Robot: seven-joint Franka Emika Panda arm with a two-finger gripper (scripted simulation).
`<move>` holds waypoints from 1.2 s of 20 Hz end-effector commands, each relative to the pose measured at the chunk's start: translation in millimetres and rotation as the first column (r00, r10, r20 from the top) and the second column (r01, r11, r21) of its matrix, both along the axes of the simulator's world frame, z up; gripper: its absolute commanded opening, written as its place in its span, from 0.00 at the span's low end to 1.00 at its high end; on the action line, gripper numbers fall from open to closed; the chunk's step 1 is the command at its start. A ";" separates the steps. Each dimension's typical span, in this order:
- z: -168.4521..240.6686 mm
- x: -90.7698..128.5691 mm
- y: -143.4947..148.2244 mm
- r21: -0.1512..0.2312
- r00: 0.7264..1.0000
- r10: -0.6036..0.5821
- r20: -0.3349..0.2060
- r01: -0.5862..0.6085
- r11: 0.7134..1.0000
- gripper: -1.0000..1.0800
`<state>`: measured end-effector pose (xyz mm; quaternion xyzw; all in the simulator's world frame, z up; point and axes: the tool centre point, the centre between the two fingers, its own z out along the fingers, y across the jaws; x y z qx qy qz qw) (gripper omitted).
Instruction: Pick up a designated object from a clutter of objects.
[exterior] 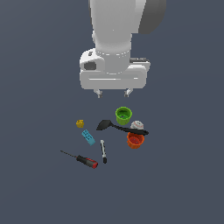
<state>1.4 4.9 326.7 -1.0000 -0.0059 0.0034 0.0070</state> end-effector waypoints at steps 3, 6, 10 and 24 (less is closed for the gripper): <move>2.4 1.2 1.3 0.002 1.000 -0.001 0.006 0.001 1.000 0.62; 11.5 5.3 6.1 0.009 1.000 -0.004 0.029 0.004 1.000 0.62; 10.3 5.2 6.3 0.010 1.000 -0.006 0.026 0.006 1.000 0.62; -76.7 -18.1 6.9 0.040 0.965 -0.105 -0.242 0.118 0.992 0.62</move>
